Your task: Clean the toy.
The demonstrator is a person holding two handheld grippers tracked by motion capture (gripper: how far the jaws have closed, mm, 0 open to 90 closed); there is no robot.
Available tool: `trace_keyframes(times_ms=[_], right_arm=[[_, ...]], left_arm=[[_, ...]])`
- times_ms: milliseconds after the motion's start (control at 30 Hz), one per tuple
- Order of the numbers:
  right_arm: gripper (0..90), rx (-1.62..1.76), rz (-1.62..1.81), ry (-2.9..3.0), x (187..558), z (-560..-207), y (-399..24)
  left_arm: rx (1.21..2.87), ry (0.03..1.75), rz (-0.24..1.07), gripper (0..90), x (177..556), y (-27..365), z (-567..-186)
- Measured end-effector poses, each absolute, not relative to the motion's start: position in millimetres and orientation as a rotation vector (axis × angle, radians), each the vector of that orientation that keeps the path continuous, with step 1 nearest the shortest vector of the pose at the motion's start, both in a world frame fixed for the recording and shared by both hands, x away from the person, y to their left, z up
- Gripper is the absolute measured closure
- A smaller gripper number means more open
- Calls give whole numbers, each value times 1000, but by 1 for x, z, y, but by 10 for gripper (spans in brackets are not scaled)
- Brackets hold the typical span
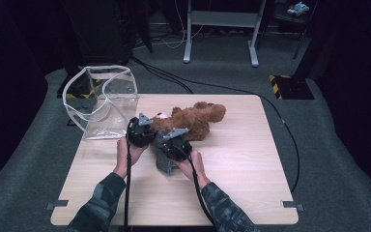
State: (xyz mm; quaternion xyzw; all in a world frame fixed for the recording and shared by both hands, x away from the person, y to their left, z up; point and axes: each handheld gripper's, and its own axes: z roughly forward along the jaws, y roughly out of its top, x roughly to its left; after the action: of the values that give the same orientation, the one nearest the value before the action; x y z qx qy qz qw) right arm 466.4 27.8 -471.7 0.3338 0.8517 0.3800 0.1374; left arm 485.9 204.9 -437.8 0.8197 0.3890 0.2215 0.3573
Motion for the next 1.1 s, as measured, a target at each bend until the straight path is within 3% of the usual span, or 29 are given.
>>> trace_keyframes(times_ms=[700, 1100], right_arm=[[790, 1390, 923, 2161, 503, -467, -106], [788, 1450, 864, 2088, 491, -456, -151]], left_arm=[[2122, 971, 547, 827, 485, 209, -441], [2135, 941, 542, 825, 481, 211, -444]])
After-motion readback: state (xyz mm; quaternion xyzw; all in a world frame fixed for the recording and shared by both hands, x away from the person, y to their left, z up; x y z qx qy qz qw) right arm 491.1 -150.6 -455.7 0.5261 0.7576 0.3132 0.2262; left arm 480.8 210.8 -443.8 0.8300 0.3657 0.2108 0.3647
